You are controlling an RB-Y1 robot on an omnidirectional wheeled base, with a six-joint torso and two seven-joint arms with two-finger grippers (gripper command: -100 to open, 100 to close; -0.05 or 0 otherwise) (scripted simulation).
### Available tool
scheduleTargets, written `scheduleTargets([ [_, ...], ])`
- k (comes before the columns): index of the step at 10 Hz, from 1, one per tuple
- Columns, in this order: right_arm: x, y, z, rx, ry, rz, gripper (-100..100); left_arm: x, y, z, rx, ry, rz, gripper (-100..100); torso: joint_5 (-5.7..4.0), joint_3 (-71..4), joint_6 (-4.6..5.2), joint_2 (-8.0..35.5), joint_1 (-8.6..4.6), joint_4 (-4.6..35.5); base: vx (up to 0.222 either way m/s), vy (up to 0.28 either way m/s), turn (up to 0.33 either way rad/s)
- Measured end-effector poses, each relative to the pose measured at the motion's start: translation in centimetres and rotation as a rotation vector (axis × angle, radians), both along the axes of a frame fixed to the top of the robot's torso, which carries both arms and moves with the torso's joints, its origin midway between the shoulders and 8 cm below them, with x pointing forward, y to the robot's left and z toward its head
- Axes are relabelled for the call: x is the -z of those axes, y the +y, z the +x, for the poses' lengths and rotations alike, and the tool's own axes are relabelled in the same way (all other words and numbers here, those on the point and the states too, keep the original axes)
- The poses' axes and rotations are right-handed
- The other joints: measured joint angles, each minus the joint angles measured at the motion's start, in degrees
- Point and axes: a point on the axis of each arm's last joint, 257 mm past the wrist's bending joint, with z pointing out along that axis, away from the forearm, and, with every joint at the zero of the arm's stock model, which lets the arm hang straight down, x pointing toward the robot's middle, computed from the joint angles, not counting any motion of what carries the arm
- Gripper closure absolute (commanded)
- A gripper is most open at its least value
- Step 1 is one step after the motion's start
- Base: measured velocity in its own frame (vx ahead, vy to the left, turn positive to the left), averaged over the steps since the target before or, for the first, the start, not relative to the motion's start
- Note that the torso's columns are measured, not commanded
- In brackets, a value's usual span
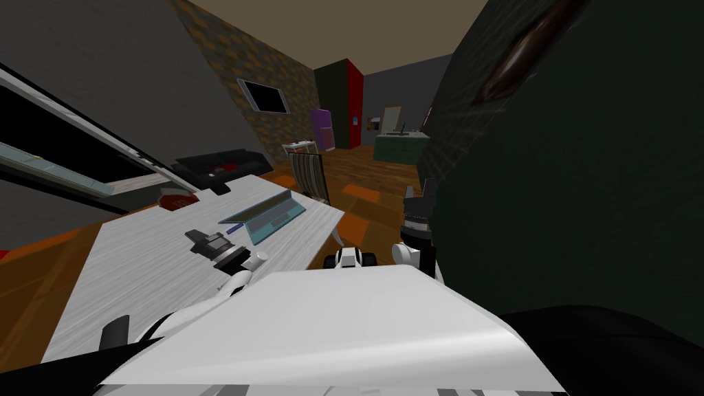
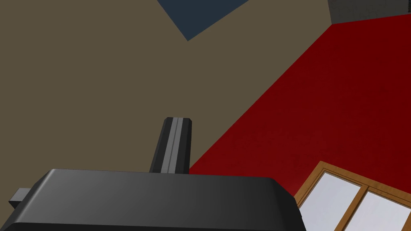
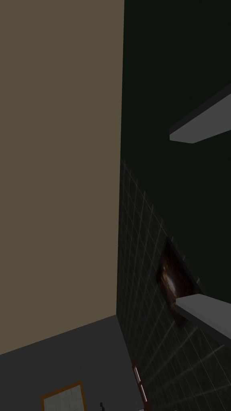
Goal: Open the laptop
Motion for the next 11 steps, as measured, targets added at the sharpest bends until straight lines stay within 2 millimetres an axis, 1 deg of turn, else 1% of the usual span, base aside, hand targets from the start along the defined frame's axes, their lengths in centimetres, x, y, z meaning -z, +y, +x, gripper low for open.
scheduleTargets([
  [2,0.00,0.00,0.00,0.000,0.000,0.000,0,0.03,0.10,0.15,0.001,0.003,0.000,100,0.00,-0.01,0.00,-0.01,-0.04,-0.01,0.010,-0.008,0.016],
  [5,0.00,0.00,0.00,0.000,0.000,0.000,0,-0.18,-0.13,-0.37,0.004,-0.001,0.003,100,0.02,0.06,-0.05,0.12,-0.11,0.01,0.002,0.002,0.000],
  [10,0.00,0.00,0.00,0.000,0.000,0.000,0,-0.27,-0.03,-0.09,0.004,0.000,0.001,100,-0.09,-0.01,-0.01,0.05,-0.14,0.03,-0.003,-0.002,-0.001],
  [11,0.00,0.00,0.00,0.000,0.000,0.000,0,0.05,0.10,0.08,0.002,0.004,0.001,100,0.03,0.01,-0.03,0.00,-0.05,-0.02,-0.006,0.019,-0.156],
])
